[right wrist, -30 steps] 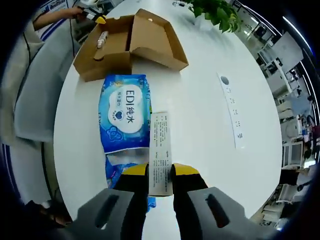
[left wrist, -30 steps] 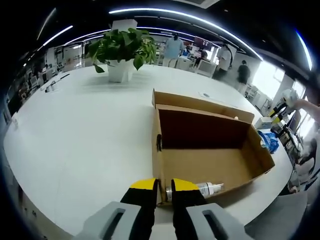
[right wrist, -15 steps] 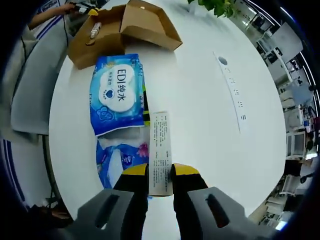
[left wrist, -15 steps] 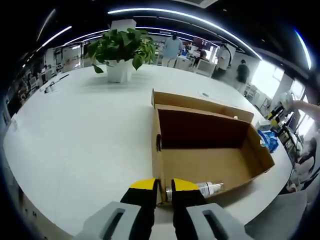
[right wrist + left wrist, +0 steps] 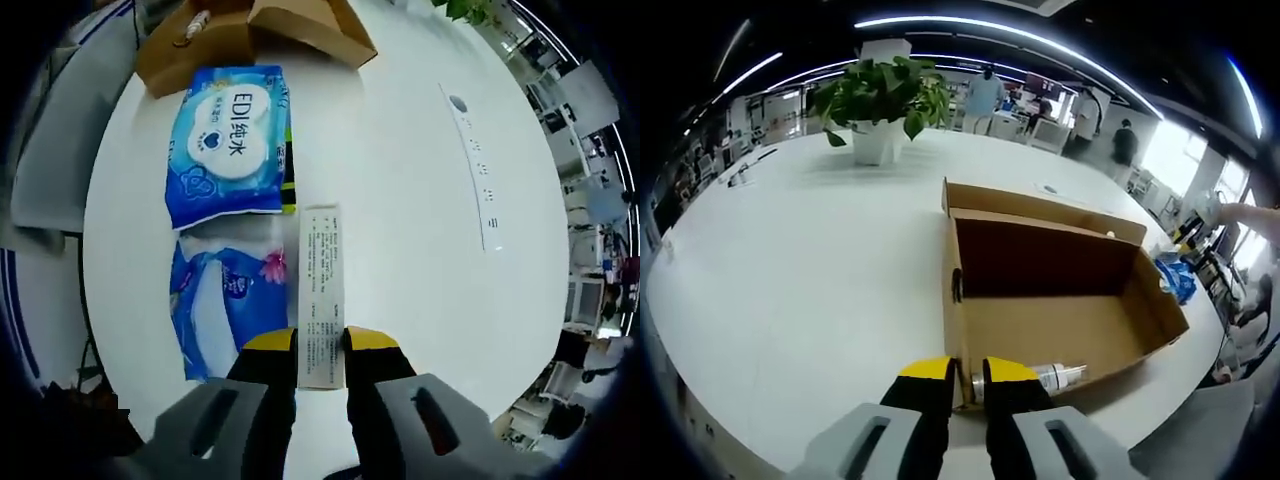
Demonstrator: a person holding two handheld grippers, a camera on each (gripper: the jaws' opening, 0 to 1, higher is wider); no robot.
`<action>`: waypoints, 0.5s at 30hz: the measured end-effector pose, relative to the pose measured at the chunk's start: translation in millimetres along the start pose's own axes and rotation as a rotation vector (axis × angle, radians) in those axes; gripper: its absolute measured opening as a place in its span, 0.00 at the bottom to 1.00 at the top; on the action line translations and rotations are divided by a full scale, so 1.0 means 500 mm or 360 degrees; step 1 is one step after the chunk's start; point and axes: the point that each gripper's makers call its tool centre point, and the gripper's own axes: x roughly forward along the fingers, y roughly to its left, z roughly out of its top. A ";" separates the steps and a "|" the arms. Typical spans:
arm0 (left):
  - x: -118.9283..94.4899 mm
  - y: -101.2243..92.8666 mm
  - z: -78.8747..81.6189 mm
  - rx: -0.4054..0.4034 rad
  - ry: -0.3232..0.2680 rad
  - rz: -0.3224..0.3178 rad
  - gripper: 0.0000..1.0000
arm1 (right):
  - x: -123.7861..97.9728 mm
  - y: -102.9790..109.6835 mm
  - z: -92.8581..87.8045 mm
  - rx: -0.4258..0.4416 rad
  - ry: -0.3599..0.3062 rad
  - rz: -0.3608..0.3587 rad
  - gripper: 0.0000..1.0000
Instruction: Operate the shoe box by opening the lid, removing the specified soft item, and placing it in the target area until the item is outside and the box remains undamaged.
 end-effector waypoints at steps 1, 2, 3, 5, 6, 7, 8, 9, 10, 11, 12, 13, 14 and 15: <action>0.000 0.000 0.000 0.0003 0.0003 -0.0003 0.11 | 0.003 -0.001 -0.003 -0.0009 0.0014 -0.0003 0.15; 0.000 0.000 0.000 0.0004 0.0005 -0.0004 0.11 | 0.006 -0.002 -0.006 -0.0023 0.0026 -0.0006 0.15; 0.001 0.000 0.000 0.0005 0.0007 -0.0005 0.11 | 0.010 -0.002 -0.011 -0.0043 0.0047 -0.0008 0.15; 0.001 0.001 -0.001 0.0007 0.0008 -0.0006 0.11 | 0.015 -0.001 -0.016 -0.0048 0.0061 -0.0005 0.15; 0.001 0.001 -0.001 0.0008 0.0007 -0.0006 0.11 | 0.017 0.000 -0.017 -0.0040 0.0064 0.0000 0.15; 0.001 0.001 -0.001 0.0008 0.0005 -0.0007 0.11 | 0.018 0.002 -0.016 -0.0043 0.0063 0.0004 0.15; 0.001 0.001 -0.001 0.0005 0.0003 -0.0007 0.11 | 0.020 0.002 -0.017 -0.0047 0.0064 0.0006 0.15; 0.001 0.001 -0.001 0.0005 0.0002 -0.0007 0.11 | 0.022 0.002 -0.018 -0.0053 0.0067 0.0008 0.15; 0.001 0.001 -0.001 0.0003 0.0002 -0.0008 0.11 | 0.025 0.003 -0.020 -0.0055 0.0073 0.0010 0.15; 0.001 0.001 -0.001 0.0004 0.0003 -0.0008 0.11 | 0.029 0.003 -0.022 -0.0055 0.0079 0.0012 0.15; 0.001 0.001 -0.001 0.0008 0.0005 -0.0007 0.11 | 0.032 0.002 -0.025 -0.0054 0.0085 0.0013 0.15; 0.001 0.001 -0.002 0.0012 0.0007 -0.0007 0.11 | 0.032 0.000 -0.025 -0.0055 0.0085 0.0012 0.16; 0.001 0.000 -0.002 0.0014 0.0009 -0.0006 0.11 | 0.034 -0.004 -0.028 -0.0050 0.0091 0.0011 0.16; 0.001 0.000 -0.002 0.0017 0.0012 -0.0006 0.11 | 0.035 -0.005 -0.030 -0.0054 0.0094 0.0011 0.16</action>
